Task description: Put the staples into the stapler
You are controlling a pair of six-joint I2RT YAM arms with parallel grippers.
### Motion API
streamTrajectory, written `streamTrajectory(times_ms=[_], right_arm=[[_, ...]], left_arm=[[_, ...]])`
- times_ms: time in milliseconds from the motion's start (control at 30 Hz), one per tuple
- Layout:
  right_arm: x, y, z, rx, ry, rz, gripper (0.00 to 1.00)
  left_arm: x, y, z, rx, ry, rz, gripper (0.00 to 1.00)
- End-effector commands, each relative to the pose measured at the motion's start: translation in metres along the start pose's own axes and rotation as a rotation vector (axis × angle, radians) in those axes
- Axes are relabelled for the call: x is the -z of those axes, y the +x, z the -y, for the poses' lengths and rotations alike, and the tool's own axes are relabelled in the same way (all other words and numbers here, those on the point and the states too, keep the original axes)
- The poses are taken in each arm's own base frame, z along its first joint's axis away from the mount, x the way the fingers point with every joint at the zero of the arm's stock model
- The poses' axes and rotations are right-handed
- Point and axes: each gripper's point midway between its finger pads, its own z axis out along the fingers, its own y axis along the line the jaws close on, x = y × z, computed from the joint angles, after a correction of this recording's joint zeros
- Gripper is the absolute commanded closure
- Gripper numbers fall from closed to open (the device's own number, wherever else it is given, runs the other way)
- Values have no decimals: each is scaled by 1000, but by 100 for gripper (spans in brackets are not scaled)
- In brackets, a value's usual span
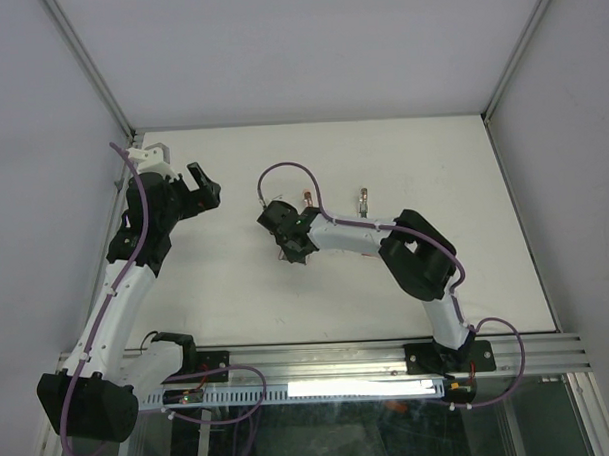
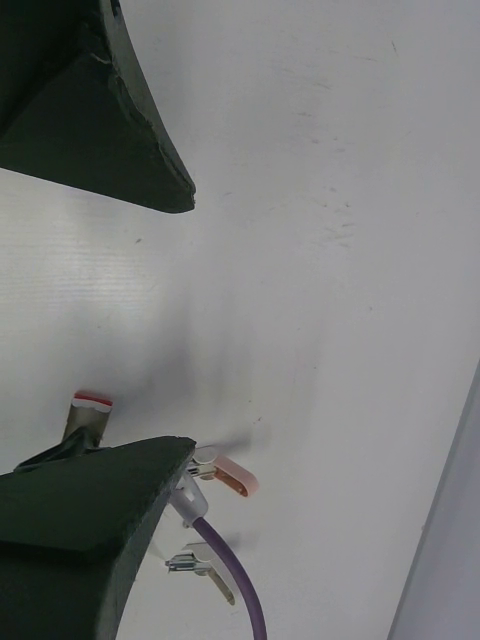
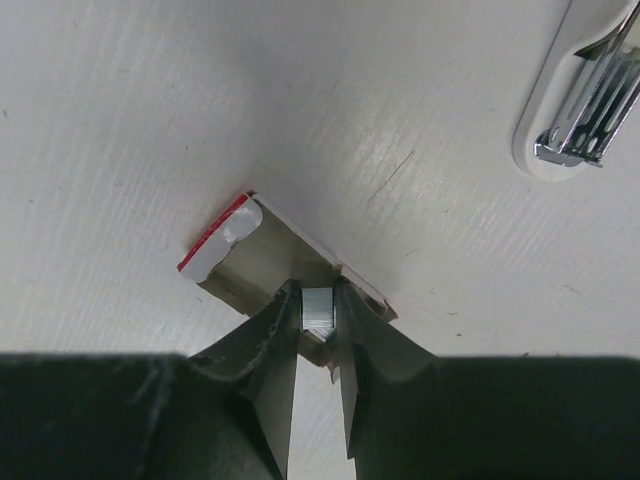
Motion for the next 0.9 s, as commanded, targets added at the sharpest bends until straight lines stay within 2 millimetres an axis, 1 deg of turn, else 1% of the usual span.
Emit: streamTrajectory(times_ms=[0, 233, 433, 533, 600, 700, 800, 867], right_arm=[[4, -22, -3, -6, 20, 57, 76], [2, -22, -2, -6, 30, 53, 75], [4, -23, -2, -7, 33, 55, 81], [10, -27, -2, -17, 26, 68, 87], [19, -33, -3, -28, 14, 86, 87], [44, -48, 2, -45, 13, 128, 88], [71, -63, 19, -74, 33, 177, 88], [81, -66, 35, -105, 46, 186, 88]], left_arm=[[4, -14, -3, -16, -9, 58, 1], [4, -14, -2, -14, -3, 55, 1], [5, -14, -2, -12, -2, 56, 1], [5, -14, -2, -14, -3, 57, 1], [6, -14, -2, -11, -4, 60, 1], [7, -15, -3, -8, -9, 68, 1], [9, -17, -3, -4, -14, 77, 1], [9, -18, -3, -4, -13, 79, 1]])
